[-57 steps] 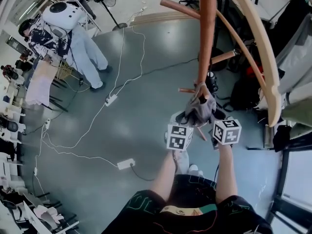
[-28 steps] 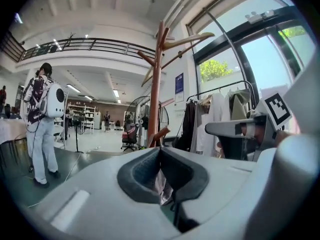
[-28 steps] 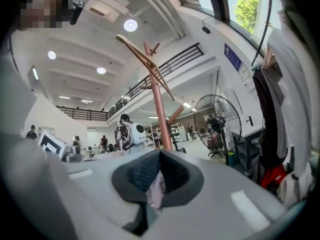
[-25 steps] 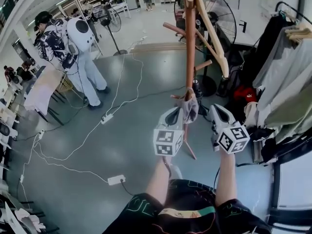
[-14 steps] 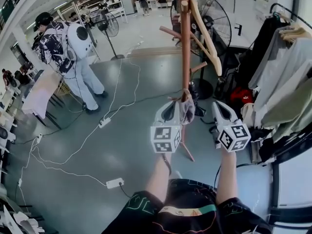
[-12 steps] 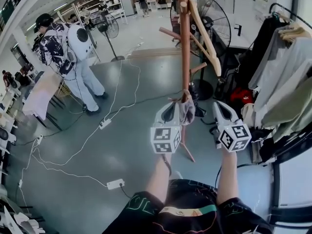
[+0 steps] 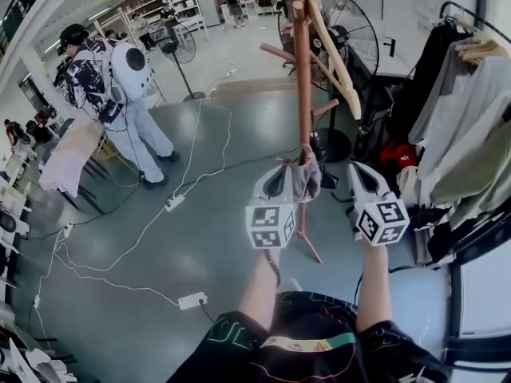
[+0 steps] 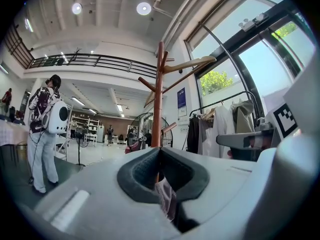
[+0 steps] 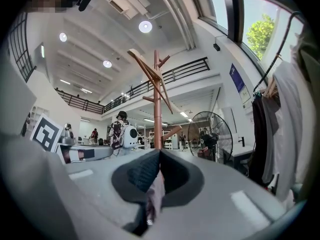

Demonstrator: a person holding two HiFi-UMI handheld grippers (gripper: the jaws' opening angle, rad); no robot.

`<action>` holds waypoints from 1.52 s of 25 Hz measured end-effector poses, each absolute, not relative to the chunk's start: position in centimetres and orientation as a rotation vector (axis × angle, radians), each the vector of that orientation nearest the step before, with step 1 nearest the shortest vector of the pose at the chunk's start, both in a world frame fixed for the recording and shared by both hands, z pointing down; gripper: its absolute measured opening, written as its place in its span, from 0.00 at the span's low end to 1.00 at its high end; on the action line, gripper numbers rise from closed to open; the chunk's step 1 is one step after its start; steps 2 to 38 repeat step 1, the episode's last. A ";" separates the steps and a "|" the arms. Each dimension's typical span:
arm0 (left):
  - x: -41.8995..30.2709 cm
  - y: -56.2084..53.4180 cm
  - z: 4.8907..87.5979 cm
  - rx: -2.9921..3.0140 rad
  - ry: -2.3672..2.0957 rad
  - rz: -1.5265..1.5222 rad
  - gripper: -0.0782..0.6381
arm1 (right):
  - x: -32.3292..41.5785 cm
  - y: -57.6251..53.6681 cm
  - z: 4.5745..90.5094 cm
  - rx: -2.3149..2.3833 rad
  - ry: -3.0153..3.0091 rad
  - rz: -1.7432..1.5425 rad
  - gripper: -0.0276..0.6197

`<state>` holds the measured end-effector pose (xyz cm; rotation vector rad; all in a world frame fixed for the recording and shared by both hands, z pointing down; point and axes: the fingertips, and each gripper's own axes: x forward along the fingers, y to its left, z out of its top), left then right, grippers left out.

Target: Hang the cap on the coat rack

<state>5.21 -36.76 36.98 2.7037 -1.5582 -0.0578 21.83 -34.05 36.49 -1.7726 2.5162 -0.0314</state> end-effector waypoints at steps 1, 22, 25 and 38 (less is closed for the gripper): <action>5.2 -36.7 37.0 2.703 -1.560 -0.055 0.12 | 21.8 -34.0 36.5 -1.775 2.516 -0.026 0.05; 5.2 -36.7 37.0 2.703 -1.560 -0.055 0.12 | 21.8 -34.0 36.5 -1.775 2.516 -0.026 0.05; 5.2 -36.7 37.0 2.703 -1.560 -0.055 0.12 | 21.8 -34.0 36.5 -1.775 2.516 -0.026 0.05; 5.2 -36.7 37.0 2.703 -1.560 -0.055 0.12 | 21.8 -34.0 36.5 -1.775 2.516 -0.026 0.05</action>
